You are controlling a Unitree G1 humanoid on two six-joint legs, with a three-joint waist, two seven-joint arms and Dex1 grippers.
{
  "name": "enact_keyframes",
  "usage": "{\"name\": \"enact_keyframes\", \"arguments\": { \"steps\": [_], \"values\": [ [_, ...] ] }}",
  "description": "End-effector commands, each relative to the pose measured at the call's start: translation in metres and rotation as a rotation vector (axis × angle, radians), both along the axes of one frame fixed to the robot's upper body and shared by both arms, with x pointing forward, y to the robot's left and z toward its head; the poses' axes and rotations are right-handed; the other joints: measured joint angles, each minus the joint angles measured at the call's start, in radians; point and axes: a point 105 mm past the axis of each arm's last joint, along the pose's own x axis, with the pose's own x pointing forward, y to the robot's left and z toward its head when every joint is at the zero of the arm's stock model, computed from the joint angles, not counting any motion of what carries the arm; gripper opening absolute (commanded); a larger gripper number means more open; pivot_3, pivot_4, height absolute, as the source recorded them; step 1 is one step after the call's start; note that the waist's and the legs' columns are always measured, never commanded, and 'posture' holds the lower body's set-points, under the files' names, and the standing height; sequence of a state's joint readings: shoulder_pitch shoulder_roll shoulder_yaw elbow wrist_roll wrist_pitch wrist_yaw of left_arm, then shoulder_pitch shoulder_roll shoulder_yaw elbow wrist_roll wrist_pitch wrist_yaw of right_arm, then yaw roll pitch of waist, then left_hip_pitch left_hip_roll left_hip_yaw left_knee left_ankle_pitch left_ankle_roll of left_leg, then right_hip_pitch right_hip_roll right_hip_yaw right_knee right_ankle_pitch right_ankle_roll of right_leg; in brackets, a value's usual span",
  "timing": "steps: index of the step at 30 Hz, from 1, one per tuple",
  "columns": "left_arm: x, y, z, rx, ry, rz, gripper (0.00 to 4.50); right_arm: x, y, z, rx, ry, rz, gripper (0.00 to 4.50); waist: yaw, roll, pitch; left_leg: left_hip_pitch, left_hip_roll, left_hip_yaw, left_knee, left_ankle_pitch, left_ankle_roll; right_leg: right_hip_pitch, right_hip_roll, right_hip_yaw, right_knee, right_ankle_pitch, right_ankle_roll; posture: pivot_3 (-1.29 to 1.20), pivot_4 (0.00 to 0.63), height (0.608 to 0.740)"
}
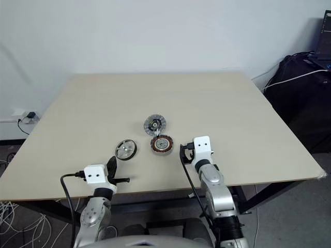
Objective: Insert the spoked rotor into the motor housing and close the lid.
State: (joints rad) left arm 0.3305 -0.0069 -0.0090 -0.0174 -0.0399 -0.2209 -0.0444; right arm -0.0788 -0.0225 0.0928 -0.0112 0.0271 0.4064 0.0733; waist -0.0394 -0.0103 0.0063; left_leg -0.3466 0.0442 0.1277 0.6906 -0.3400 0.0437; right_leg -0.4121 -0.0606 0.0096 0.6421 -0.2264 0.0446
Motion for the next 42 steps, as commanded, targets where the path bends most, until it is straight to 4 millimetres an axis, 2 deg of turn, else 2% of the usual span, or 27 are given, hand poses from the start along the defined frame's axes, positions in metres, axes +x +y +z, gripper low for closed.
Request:
{"name": "enact_keyframes", "arguments": {
  "steps": [1, 10, 27, 42],
  "values": [
    [0.005, -0.001, 0.01, 0.009, -0.044, -0.007, 0.0, 0.013, -0.001, 0.008, -0.012, -0.019, -0.031, 4.48, 0.0, 0.0, 0.0, 0.0, 0.0, 0.0, 0.0, 0.0, 0.0, 0.0, 0.0, 0.0, 0.0, 0.0, 0.0, 0.0, 0.0, 0.74],
    [0.004, -0.001, 0.009, 0.011, -0.045, -0.004, 0.0, 0.026, -0.003, -0.008, -0.046, 0.049, -0.045, 4.48, -0.001, 0.0, 0.0, -0.001, 0.0, 0.0, 0.0, 0.001, -0.001, 0.0, 0.0, 0.0, 0.0, 0.0, 0.0, 0.0, 0.0, 0.74],
    [0.002, -0.001, 0.009, 0.014, -0.038, -0.007, 0.0, 0.023, -0.009, -0.031, -0.013, 0.118, -0.078, 4.48, -0.01, 0.001, 0.0, -0.001, 0.0, 0.0, 0.0, 0.001, -0.001, 0.0, 0.0, 0.0, 0.0, 0.0, 0.0, 0.0, 0.0, 0.74],
    [0.001, -0.003, 0.009, 0.011, -0.035, -0.008, 0.0, 0.033, 0.005, -0.028, -0.01, 0.108, -0.042, 4.48, -0.023, 0.001, 0.0, -0.001, 0.0, 0.0, 0.0, 0.001, -0.001, 0.0, 0.0, 0.0, 0.0, 0.0, 0.0, 0.0, 0.0, 0.74]
  ]
}}
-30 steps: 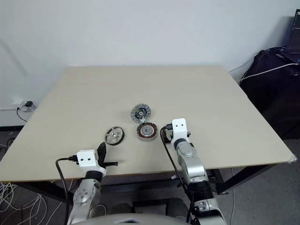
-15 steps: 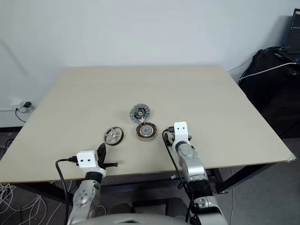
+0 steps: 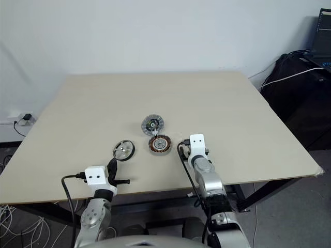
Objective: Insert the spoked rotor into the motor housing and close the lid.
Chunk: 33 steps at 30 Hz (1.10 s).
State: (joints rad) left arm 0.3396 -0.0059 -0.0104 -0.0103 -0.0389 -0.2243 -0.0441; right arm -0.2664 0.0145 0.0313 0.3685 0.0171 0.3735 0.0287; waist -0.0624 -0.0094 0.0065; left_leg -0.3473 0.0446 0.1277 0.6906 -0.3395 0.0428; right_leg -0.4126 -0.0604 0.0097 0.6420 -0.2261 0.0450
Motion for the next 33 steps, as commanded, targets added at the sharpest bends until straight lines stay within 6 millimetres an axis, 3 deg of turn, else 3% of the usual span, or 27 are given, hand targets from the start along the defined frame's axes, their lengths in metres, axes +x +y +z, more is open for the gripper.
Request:
{"name": "enact_keyframes", "arguments": {
  "steps": [1, 21, 24, 33],
  "values": [
    [0.0037, -0.003, 0.012, 0.009, -0.048, -0.01, 0.0, 0.01, 0.0045, 0.0136, 0.008, -0.055, 0.01, 4.48, 0.0, 0.0, 0.0, 0.0, 0.0, 0.0, 0.0, 0.0, 0.0, 0.0, 0.0, 0.0, 0.0, 0.0, 0.0, 0.0, 0.0, 0.74],
    [0.0038, -0.0033, 0.0126, 0.013, -0.048, -0.013, 0.0, 0.0135, 0.0039, 0.0047, 0.034, -0.019, -0.012, 4.48, -0.003, 0.0, 0.0, 0.0, 0.0, 0.0, 0.0, 0.0, 0.0, 0.0, 0.0, 0.0, 0.0, 0.0, 0.001, 0.0, 0.0, 0.74],
    [0.0037, -0.0033, 0.0127, 0.013, -0.048, -0.013, 0.0, 0.0141, 0.0032, 0.0056, 0.036, -0.022, -0.016, 3.89, -0.003, 0.0, 0.0, 0.0, 0.0, 0.0, 0.0, 0.0, 0.0, 0.0, 0.0, 0.0, 0.0, 0.0, 0.001, 0.0, 0.0, 0.74],
    [0.0038, -0.0038, 0.0126, 0.012, -0.047, -0.018, 0.0, 0.0142, 0.0016, 0.008, 0.023, -0.038, -0.018, 0.97, -0.004, 0.0, 0.0, 0.0, 0.0, 0.0, 0.0, 0.0, 0.0, 0.0, 0.0, 0.0, 0.0, 0.0, 0.001, 0.0, 0.0, 0.74]
  ]
}}
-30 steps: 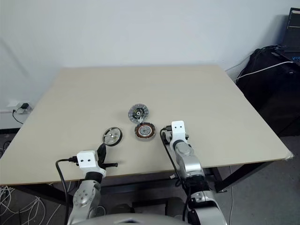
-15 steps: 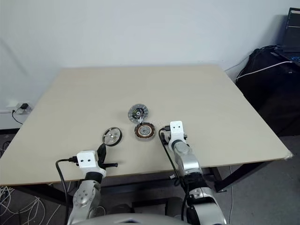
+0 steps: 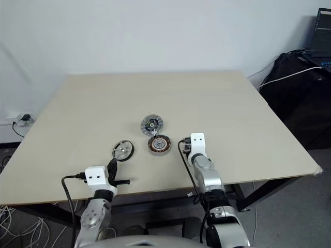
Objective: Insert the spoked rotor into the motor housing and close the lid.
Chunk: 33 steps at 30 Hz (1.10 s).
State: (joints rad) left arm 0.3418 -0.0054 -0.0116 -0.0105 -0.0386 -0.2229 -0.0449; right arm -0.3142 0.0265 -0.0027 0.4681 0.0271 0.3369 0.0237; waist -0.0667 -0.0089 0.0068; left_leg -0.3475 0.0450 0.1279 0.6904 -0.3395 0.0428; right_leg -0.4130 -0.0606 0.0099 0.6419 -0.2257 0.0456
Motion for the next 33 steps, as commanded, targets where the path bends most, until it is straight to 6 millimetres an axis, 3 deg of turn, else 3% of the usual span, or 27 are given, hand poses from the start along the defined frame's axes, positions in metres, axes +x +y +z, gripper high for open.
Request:
{"name": "enact_keyframes", "arguments": {
  "steps": [1, 7, 13, 20, 26, 33],
  "values": [
    [0.004, -0.004, 0.013, 0.012, -0.05, -0.017, 0.0, 0.008, 0.002, 0.015, -0.002, -0.059, 0.004, 0.73, 0.0, 0.0, 0.0, 0.0, 0.0, 0.0, 0.0, 0.0, 0.0, 0.0, 0.0, 0.0, 0.0, 0.0, 0.0, 0.0, 0.0, 0.74],
    [0.004, -0.004, 0.013, 0.012, -0.049, -0.017, 0.0, 0.007, 0.001, 0.017, -0.009, -0.071, 0.01, 0.69, 0.0, 0.0, 0.0, 0.0, 0.0, 0.0, 0.0, 0.0, 0.0, 0.0, 0.0, 0.0, 0.0, 0.0, 0.0, 0.0, 0.0, 0.74],
    [0.004, -0.004, 0.013, 0.01, -0.047, -0.018, 0.0, 0.004, 0.029, 0.047, 0.016, -0.197, 0.158, 0.69, 0.0, 0.001, 0.0, -0.001, 0.0, 0.0, 0.0, 0.0, 0.0, -0.001, 0.0, 0.0, 0.0, 0.0, 0.0, 0.0, 0.0, 0.74],
    [0.006, -0.005, 0.012, 0.008, -0.046, -0.02, 0.0, -0.004, 0.059, 0.069, 0.036, -0.255, 0.283, 0.69, 0.003, 0.001, 0.0, -0.001, 0.0, -0.001, 0.0, 0.0, 0.001, -0.001, 0.0, 0.0, 0.0, 0.0, 0.0, 0.0, 0.0, 0.74],
    [0.006, -0.006, 0.012, 0.004, -0.047, -0.02, 0.0, -0.014, 0.088, 0.072, 0.041, -0.258, 0.414, 0.69, 0.002, 0.0, 0.001, -0.001, 0.0, -0.001, 0.0, 0.0, 0.0, -0.001, 0.0, 0.0, -0.001, 0.0, 0.0, 0.0, 0.0, 0.74],
    [0.006, -0.005, 0.012, 0.001, -0.048, -0.015, 0.0, -0.015, 0.102, 0.068, 0.026, -0.251, 0.47, 0.69, 0.004, 0.0, 0.001, -0.001, 0.0, 0.0, 0.0, 0.0, 0.0, -0.001, 0.0, 0.0, -0.001, 0.0, 0.0, 0.0, 0.0, 0.74]
  ]
}}
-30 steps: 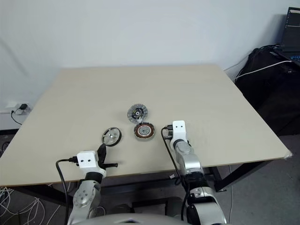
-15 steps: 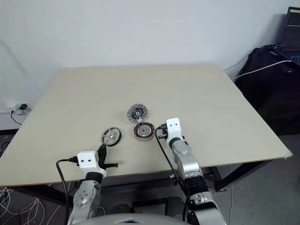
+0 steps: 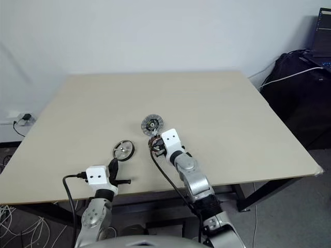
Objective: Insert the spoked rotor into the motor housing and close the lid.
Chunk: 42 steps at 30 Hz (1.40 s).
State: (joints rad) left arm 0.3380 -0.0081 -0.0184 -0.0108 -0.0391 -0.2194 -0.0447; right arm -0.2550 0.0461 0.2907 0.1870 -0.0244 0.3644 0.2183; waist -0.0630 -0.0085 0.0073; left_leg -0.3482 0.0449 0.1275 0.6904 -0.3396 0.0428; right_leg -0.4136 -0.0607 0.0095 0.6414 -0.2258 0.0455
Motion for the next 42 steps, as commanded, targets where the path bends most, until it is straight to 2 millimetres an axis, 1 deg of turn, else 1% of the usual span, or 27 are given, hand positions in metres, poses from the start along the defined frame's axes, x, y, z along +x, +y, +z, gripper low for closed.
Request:
{"name": "enact_keyframes", "arguments": {
  "steps": [1, 12, 22, 41, 42],
  "values": [
    [0.005, -0.003, 0.012, 0.006, -0.048, -0.008, 0.0, 0.007, 0.008, 0.014, 0.011, -0.051, 0.017, 0.69, 0.0, 0.0, 0.0, 0.0, 0.0, 0.0, 0.0, 0.0, 0.0, 0.0, 0.0, 0.0, 0.0, 0.0, 0.0, 0.0, 0.0, 0.74],
    [0.006, -0.001, 0.012, 0.008, -0.052, -0.004, 0.0, 0.021, 0.014, 0.008, -0.01, -0.043, 0.018, 0.69, -0.002, 0.0, 0.0, 0.0, 0.0, 0.0, 0.0, 0.0, 0.0, 0.0, 0.0, 0.0, 0.0, 0.0, 0.0, 0.0, 0.0, 0.74],
    [0.006, -0.001, 0.013, 0.01, -0.056, -0.002, 0.0, 0.031, 0.009, 0.001, -0.018, -0.027, -0.019, 0.69, -0.003, 0.0, 0.0, 0.0, 0.0, 0.001, 0.0, 0.0, -0.001, 0.0, 0.0, 0.0, 0.0, 0.0, 0.0, 0.0, 0.0, 0.74],
    [0.007, -0.001, 0.014, 0.01, -0.058, 0.001, 0.0, 0.03, 0.01, -0.011, -0.035, 0.008, -0.006, 0.69, -0.004, 0.0, 0.0, 0.0, 0.0, 0.001, 0.0, 0.0, -0.001, 0.0, 0.0, 0.0, 0.0, 0.0, 0.0, 0.0, 0.0, 0.74],
    [0.007, -0.001, 0.014, 0.01, -0.059, 0.001, 0.0, 0.03, 0.01, -0.011, -0.036, 0.008, -0.007, 1.04, -0.004, 0.0, 0.0, 0.0, 0.0, 0.001, 0.0, 0.0, -0.001, 0.0, 0.0, 0.0, 0.0, 0.0, 0.0, 0.0, 0.0, 0.74]
  ]
}}
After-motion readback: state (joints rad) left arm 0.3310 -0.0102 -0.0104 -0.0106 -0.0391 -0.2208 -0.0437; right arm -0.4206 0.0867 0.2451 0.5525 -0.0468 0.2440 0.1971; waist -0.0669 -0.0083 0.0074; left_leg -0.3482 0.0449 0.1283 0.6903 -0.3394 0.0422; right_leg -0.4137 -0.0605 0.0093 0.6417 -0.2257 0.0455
